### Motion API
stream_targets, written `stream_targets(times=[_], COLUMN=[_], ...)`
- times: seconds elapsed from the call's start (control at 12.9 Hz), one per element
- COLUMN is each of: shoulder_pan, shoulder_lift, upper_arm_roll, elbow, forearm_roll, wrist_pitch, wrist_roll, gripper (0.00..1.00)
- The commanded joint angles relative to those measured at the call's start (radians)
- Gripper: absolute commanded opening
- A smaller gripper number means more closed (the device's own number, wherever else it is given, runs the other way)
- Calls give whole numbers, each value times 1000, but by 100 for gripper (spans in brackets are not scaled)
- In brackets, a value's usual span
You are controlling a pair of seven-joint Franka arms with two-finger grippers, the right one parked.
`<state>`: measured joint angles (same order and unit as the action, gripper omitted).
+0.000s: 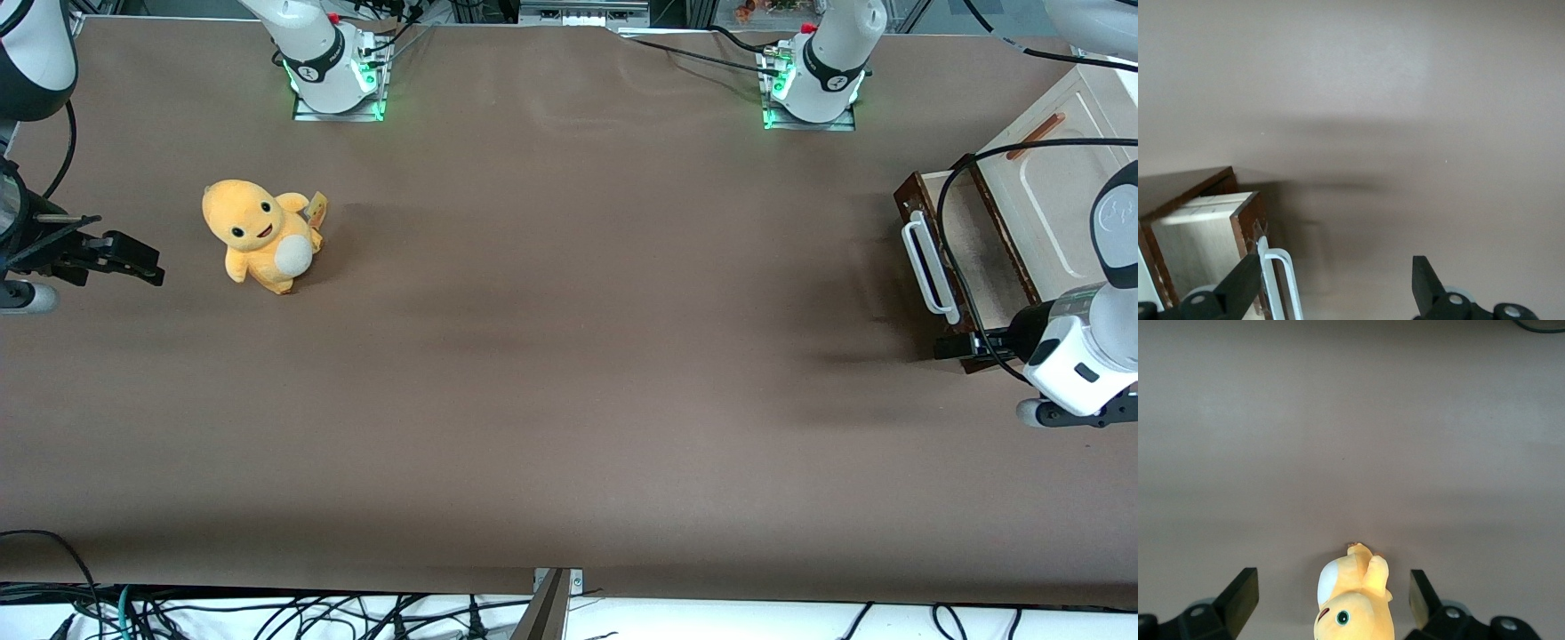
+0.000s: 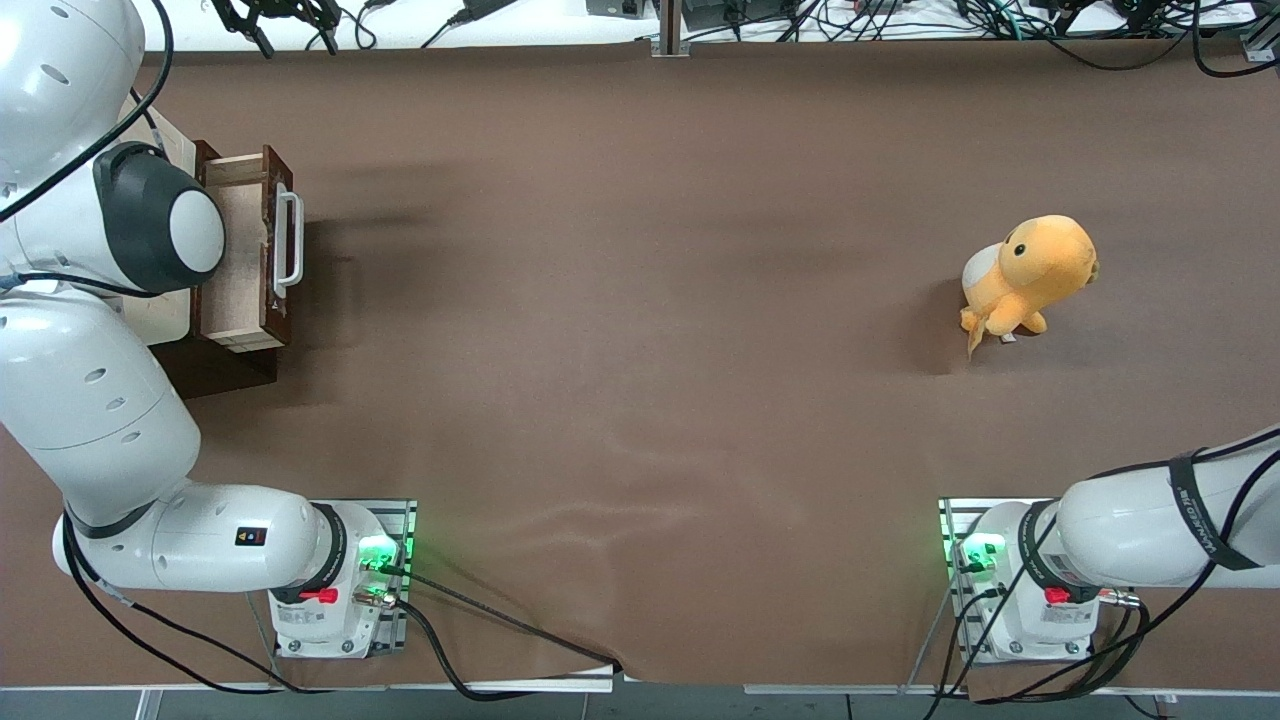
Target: Open lower drawer with left arm only
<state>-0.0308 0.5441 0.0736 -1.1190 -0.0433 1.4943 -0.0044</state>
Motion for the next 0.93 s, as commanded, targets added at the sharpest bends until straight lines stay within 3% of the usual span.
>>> stream_targets(times=[0.0, 0.85], shoulder_pan=[5, 3], shoulder_lift=[-49, -113], upper_arm_roll=[0, 40], elbow=[-50, -87], forearm_roll=[-12, -10], wrist_pitch=[20, 14], wrist_roll=[67, 162], gripper=[100, 100])
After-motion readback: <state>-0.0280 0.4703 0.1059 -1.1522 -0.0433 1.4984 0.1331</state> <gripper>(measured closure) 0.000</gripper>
